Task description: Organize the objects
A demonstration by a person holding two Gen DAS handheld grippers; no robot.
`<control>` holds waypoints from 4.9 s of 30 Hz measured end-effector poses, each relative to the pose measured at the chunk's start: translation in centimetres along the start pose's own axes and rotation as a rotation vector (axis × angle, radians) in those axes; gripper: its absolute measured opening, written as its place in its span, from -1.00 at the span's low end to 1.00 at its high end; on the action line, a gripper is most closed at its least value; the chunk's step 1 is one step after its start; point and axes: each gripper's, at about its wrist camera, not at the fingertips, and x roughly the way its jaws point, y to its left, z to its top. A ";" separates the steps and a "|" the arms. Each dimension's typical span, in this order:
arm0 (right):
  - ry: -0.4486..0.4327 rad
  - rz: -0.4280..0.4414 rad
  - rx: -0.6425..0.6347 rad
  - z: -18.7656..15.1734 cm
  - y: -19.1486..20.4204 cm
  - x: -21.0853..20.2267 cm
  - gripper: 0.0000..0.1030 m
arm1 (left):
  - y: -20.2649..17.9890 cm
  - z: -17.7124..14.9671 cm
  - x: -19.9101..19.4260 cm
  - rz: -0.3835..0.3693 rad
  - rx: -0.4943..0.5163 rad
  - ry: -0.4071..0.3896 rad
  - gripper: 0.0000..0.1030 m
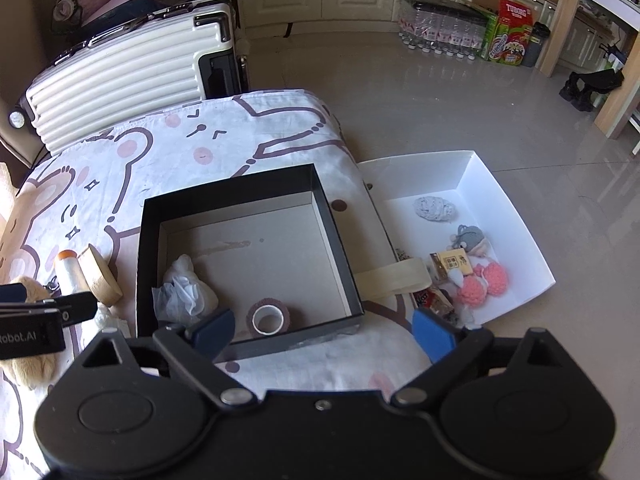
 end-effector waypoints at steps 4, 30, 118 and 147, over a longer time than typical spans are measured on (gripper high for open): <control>-0.013 0.007 0.022 -0.4 -0.6 -0.9 0.89 | -0.4 -0.3 -0.8 0.000 0.010 -0.010 0.95; -0.073 -0.008 0.027 -1.7 -1.4 -3.2 1.00 | 0.0 -1.5 -2.6 0.030 0.009 -0.030 1.00; -0.220 0.271 -0.199 -1.1 15.7 -2.4 1.00 | 16.7 -4.7 -4.5 0.203 -0.201 -0.057 1.00; -0.113 0.335 -0.367 2.2 19.7 0.3 1.00 | 17.7 -2.7 -1.7 0.266 -0.252 -0.084 1.00</control>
